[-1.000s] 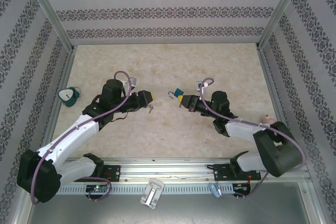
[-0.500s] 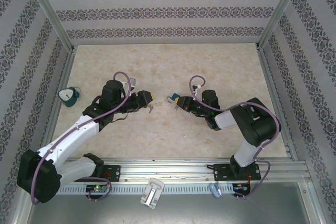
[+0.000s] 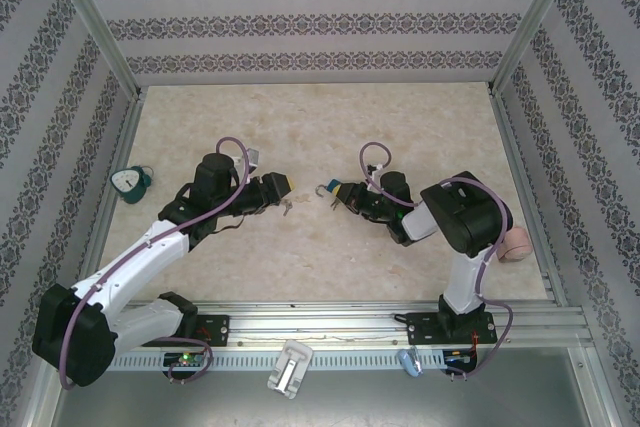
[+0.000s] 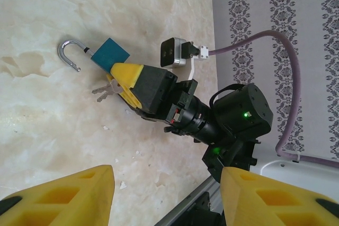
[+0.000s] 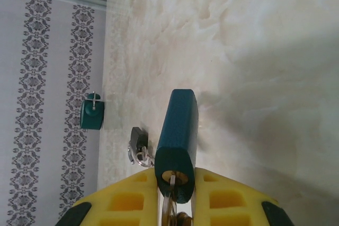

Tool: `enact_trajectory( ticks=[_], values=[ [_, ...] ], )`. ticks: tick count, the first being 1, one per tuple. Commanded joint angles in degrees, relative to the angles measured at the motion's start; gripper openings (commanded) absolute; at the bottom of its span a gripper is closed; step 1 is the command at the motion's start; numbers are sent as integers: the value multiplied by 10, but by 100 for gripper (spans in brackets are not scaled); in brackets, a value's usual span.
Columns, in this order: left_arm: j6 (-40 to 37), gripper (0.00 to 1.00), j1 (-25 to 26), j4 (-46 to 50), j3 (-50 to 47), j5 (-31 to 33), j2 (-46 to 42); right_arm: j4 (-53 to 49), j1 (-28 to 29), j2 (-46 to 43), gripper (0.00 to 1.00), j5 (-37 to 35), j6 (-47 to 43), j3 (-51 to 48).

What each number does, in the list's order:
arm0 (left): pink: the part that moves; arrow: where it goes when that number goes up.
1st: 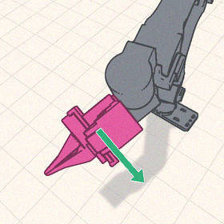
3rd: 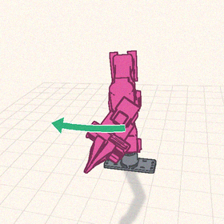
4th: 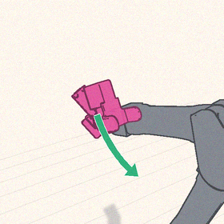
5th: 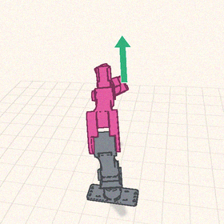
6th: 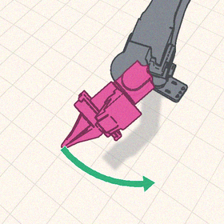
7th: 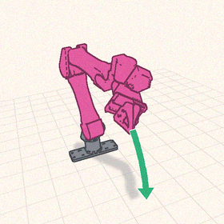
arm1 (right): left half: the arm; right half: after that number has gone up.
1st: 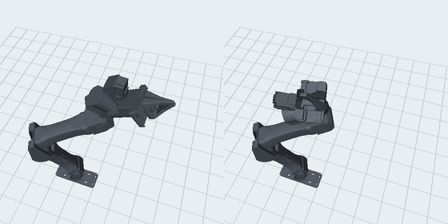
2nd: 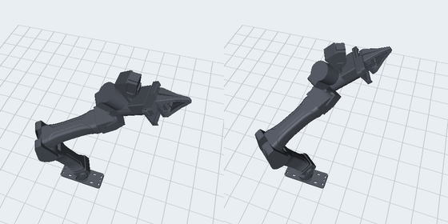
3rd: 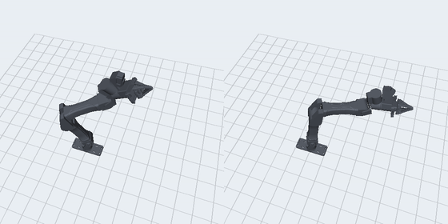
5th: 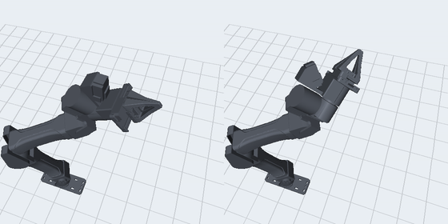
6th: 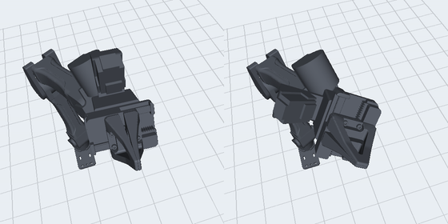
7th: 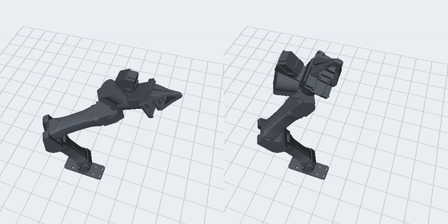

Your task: Unlock with the key

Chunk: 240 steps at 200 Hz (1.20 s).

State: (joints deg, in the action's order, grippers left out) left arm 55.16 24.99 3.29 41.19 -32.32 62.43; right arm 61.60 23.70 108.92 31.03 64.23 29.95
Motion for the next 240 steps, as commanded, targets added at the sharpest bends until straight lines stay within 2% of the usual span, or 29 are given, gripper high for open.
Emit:
enact_trajectory(
  ticks=[1, 50, 81, 103, 117, 135, 161, 193, 240],
  values=[
    [10, 54, -7, -30, -11, 2, 0, 35, -8, 10, 9, -4, 17, 5],
    [10, 54, -7, -29, -18, 5, -8, -9, -20, 18, 17, 5, 63, 10],
    [10, 54, -8, -31, -21, 4, -9, -75, -23, 5, 20, -1, 63, 11],
    [11, 54, -9, -33, -25, 4, -11, -103, -28, -12, 29, -7, 65, -2],
    [11, 54, -10, -34, -28, 4, -11, -127, -34, -33, 31, -12, 58, -11],
    [12, 54, -12, -34, -29, 2, -12, -186, -41, -69, 36, -24, 39, -17],
    [12, 54, -13, -36, -30, 2, -12, -334, -48, -134, 46, -50, -12, -8],
    [16, 54, -15, -42, -39, 4, -17, -466, -60, -213, 49, -82, -62, 0],
    [7, 55, -21, -20, -38, 16, -28, -597, -81, -315, 53, -132, -118, 3]
  ],
)
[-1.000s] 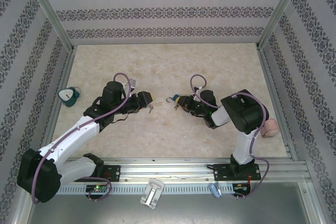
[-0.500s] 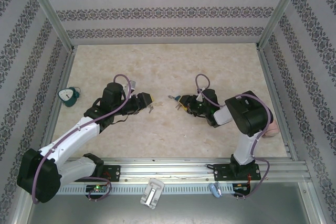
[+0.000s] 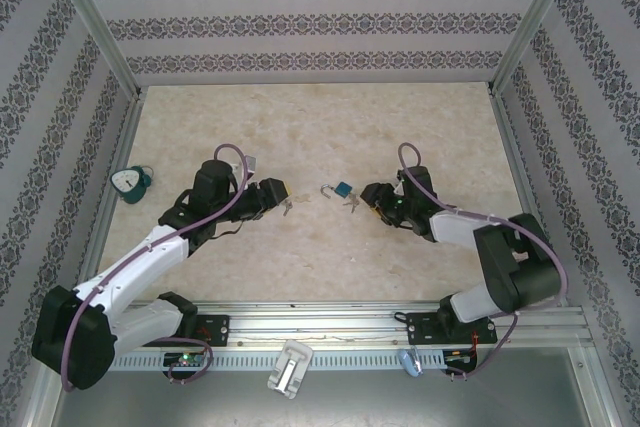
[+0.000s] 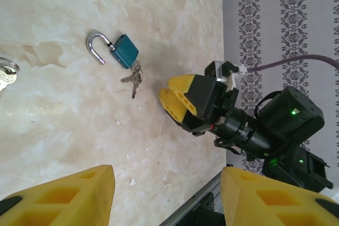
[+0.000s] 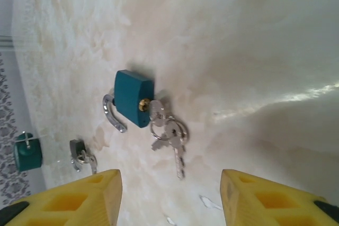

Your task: Unlock with the key

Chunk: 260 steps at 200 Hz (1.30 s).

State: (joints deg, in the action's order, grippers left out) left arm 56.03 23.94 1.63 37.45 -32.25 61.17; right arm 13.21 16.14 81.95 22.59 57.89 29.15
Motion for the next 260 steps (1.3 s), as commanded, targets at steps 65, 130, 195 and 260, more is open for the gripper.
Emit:
enact_trajectory(
  ticks=[65, 130, 195, 260],
  values=[
    [-52, 74, -27, 143, 33, 116, -17, -262, -6, -143, 98, -161, -176, 54],
    [-162, 100, -86, 327, 125, 308, 15, -308, -5, -185, 98, -288, -284, 104],
    [-335, 100, -120, 242, 111, 504, 4, -219, -5, -188, 98, -474, -408, 127],
    [-484, 100, -159, -136, -83, 620, -8, -43, -25, -156, 98, -536, -492, 64]
  ],
)
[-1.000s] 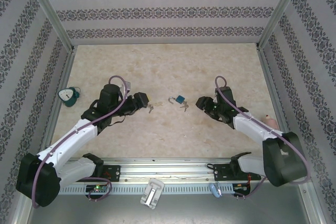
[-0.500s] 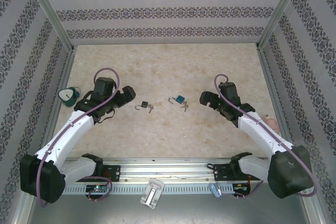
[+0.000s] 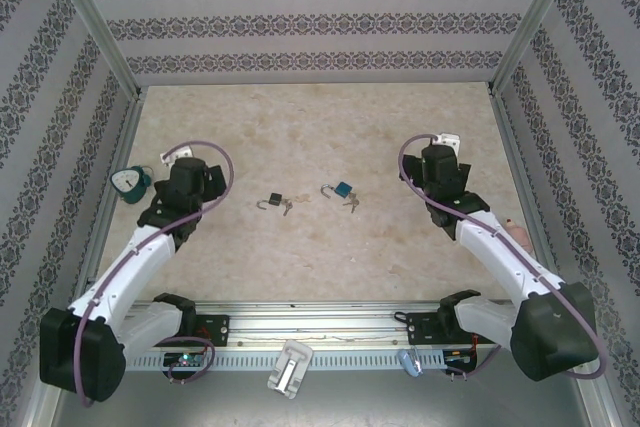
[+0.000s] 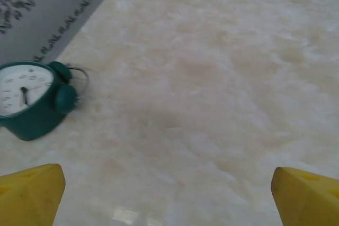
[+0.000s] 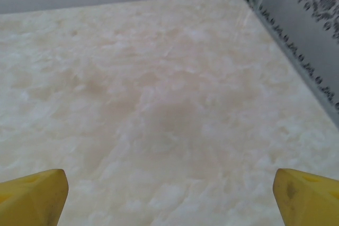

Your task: Unlock with the key

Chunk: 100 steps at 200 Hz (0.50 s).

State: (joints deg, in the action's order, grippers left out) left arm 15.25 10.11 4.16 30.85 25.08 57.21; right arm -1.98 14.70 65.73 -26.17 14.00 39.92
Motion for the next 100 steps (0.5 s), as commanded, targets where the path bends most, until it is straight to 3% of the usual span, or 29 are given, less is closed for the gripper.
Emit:
enact_trajectory(
  ticks=[1, 42, 100],
  values=[
    [-76, 100, -22, -163, -17, 46, 34, 113, -11, 6, 98, -49, -54, -46],
    [-79, 100, -52, -349, -62, 21, 160, 260, -47, 10, 98, -56, -71, -143],
    [-94, 100, -88, -602, -122, -38, 281, 455, -69, 56, 98, 6, -95, -233]
  ],
)
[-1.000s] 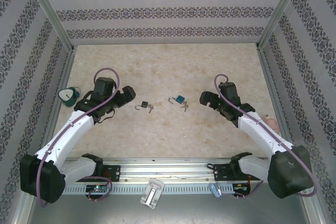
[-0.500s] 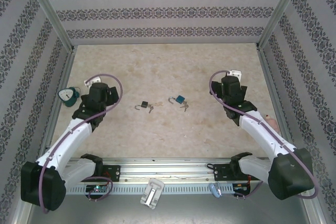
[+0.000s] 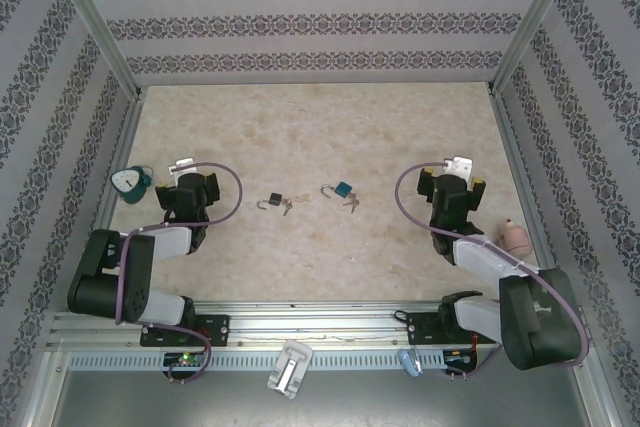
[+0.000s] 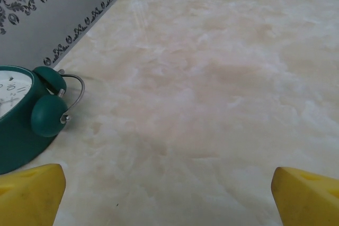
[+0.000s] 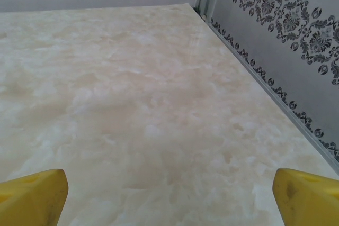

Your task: Unlock with the key

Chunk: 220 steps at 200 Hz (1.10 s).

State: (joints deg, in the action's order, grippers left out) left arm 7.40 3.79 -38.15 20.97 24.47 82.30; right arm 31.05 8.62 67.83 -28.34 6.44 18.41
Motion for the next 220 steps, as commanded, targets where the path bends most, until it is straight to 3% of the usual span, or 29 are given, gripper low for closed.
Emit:
enact_trajectory(
  ticks=[1, 13, 35, 58, 71, 84, 98, 111, 125, 137, 151, 220],
  values=[
    [-16, 100, -25, -179, -23, -34, 29, 130, -8, 37, 98, 30, -19, -18],
    [-10, 100, -26, -133, -18, -56, 13, 180, -8, 61, 98, 34, -24, -26],
    [-32, 100, -27, -221, -49, -100, 30, 200, -11, 81, 98, 70, -54, -20],
    [-48, 100, -29, -240, -56, -160, 51, 326, -33, 164, 98, 111, -51, -37],
    [-58, 99, -30, -363, -66, -153, 119, 314, -37, 190, 98, 165, -64, -24],
    [-38, 99, -31, -212, -41, -150, 65, 323, -38, 213, 98, 155, -59, -8],
    [-51, 99, -34, -254, -25, -157, 101, 260, -53, 199, 98, 146, -33, 9],
    [-43, 99, -34, -142, 4, -160, 74, 271, -60, 203, 98, 149, -28, 8],
    [-58, 99, -27, -209, -5, -149, 97, 274, -48, 203, 98, 135, -41, 9],
    [-49, 99, -27, -162, 3, -150, 81, 283, -41, 204, 98, 132, -47, 4],
    [-56, 99, -27, -202, -4, -149, 93, 284, -42, 204, 98, 134, -47, 5],
    [-54, 99, -27, -189, -2, -149, 90, 262, -60, 204, 98, 174, -37, 9]
  ],
)
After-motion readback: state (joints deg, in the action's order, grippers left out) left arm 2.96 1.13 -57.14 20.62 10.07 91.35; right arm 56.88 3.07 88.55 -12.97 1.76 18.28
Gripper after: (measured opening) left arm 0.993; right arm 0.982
